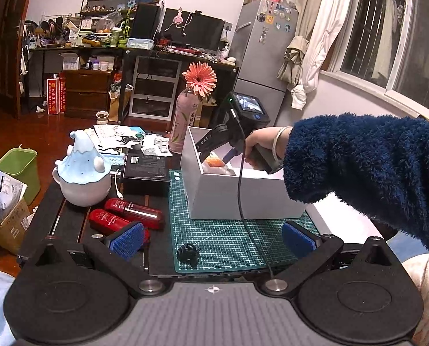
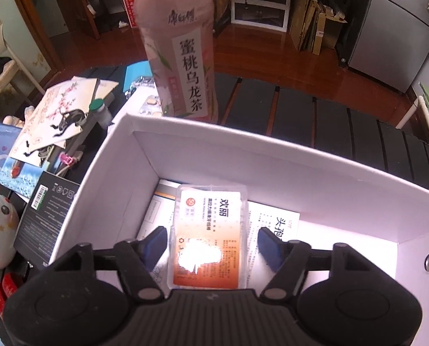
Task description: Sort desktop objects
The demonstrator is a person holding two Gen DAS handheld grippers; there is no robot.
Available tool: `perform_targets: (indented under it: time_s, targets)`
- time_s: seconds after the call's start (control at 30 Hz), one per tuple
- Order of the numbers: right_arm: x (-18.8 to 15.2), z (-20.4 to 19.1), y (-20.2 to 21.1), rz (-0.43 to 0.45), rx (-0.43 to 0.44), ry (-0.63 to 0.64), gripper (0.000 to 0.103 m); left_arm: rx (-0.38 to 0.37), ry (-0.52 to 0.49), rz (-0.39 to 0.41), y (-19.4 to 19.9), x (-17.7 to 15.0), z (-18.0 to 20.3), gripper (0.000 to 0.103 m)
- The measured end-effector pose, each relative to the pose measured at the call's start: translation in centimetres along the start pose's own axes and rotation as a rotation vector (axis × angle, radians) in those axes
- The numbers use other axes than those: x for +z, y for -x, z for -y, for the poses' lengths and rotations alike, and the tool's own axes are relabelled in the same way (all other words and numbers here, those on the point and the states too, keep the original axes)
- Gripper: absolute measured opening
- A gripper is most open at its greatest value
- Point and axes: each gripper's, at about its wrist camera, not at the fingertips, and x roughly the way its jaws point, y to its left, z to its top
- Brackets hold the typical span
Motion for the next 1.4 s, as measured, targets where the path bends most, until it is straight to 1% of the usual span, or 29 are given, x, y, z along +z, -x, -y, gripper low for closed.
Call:
perform_targets:
  time_s: [0.23,0.33,0.5,0.63,0.67,0.73,0.8,0.93,1.03,1.13,1.2,1.3,1.4]
  targets:
    - [-0.1,0.7,2.1,0.038,0.037,-0.021,0.071,0.017,-0.017,0.003,0.2,-0.2,0.3,0.103]
    - [-0.3,1.0,3.2,0.05,0.032,0.005,0.076,0.02,-0.018,0.004,0.3,-0.2,0.4,0.103]
    - [-0.9,1.9,5.2,0.077,0.035,0.043,0.076,0.03,-0.026,0.005,0.4,-0.2,0.7,0.103]
    - [-1.6,2.3,6.0,0.075,0.012,0.095,0.074,0.034,-0.042,0.006,0.4,-0.2,1.0,0.103]
    - [-1.8,2.4,6.1,0.075,0.012,0.11,0.071,0.037,-0.046,0.005,0.4,-0.2,1.1,0.103]
    - [-2.2,2.4,6.2,0.072,0.02,0.138,0.055,0.043,-0.052,0.002,0.4,-0.2,1.1,0.103]
    - [-2.4,2.3,6.3,0.066,0.03,0.161,0.05,0.047,-0.055,-0.001,0.3,-0.2,1.2,0.103]
    - [-2.9,1.8,5.9,0.047,0.016,0.216,0.04,0.048,-0.054,-0.005,0.2,-0.2,1.2,0.103]
    - [-3.2,1.5,5.3,0.033,0.001,0.254,0.036,0.049,-0.054,-0.008,0.2,-0.1,1.1,0.103]
    - [-3.6,1.2,4.5,0.008,-0.024,0.293,0.035,0.045,-0.05,-0.013,0.0,-0.1,1.0,0.103]
    - [-3.9,0.9,3.8,-0.016,-0.038,0.33,0.031,0.043,-0.047,-0.017,-0.1,-0.1,0.9,0.103]
    - [-4.3,0.5,3.0,-0.035,-0.054,0.375,0.031,0.037,-0.038,-0.02,-0.1,0.0,0.8,0.103]
    - [-4.4,0.1,2.5,-0.039,-0.047,0.398,0.031,0.034,-0.033,-0.027,-0.2,0.0,0.8,0.103]
